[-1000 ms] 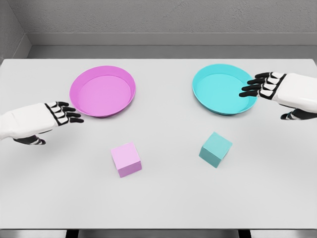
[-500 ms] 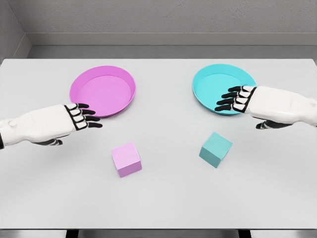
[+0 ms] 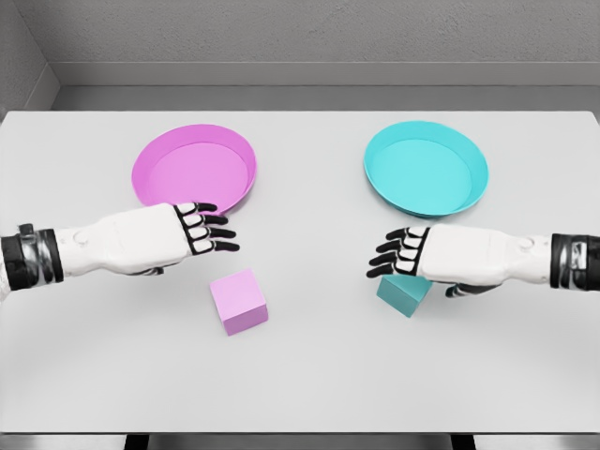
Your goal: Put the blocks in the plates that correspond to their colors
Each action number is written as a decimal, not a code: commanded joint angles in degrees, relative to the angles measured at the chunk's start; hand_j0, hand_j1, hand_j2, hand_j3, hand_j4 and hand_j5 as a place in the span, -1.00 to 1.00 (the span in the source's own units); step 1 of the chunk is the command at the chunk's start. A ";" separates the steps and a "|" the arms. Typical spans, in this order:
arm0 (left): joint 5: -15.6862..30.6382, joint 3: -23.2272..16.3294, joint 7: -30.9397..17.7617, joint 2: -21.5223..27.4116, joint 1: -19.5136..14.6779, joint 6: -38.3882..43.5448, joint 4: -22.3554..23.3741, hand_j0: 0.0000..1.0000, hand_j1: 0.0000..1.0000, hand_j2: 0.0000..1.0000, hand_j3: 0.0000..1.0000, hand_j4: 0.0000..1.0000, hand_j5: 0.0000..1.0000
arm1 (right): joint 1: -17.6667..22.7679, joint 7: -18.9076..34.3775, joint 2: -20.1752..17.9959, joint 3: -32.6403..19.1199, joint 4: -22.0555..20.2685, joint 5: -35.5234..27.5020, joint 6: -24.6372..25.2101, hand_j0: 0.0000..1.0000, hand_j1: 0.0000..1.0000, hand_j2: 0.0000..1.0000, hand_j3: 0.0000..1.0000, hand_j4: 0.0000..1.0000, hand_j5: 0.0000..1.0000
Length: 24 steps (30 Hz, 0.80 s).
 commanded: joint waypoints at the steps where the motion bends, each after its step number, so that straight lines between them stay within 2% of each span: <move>1: -0.67 -1.65 0.03 -0.83 0.00 0.07 -0.01 1.00 1.00 1.00 1.00 1.00 1.00 | 0.00 -0.02 0.80 0.27 0.04 0.42 0.08 1.00 1.00 1.00 1.00 1.00 1.00; 5: -0.67 -3.32 0.03 -1.36 -0.88 0.07 -0.01 1.00 1.00 1.00 1.00 1.00 1.00 | -0.62 0.94 1.94 0.35 0.48 1.12 0.08 1.00 1.00 1.00 1.00 1.00 1.00; 18: -0.58 -5.43 0.03 -3.73 -2.55 0.07 0.08 1.00 1.00 1.00 1.00 1.00 1.00 | -3.95 4.63 1.85 4.75 2.68 1.21 0.08 1.00 1.00 1.00 1.00 1.00 1.00; 24: -0.58 -7.01 0.03 -5.05 -3.60 0.07 0.08 1.00 1.00 1.00 1.00 1.00 1.00 | -4.75 5.86 3.08 4.84 2.94 1.21 0.08 1.00 1.00 1.00 1.00 1.00 1.00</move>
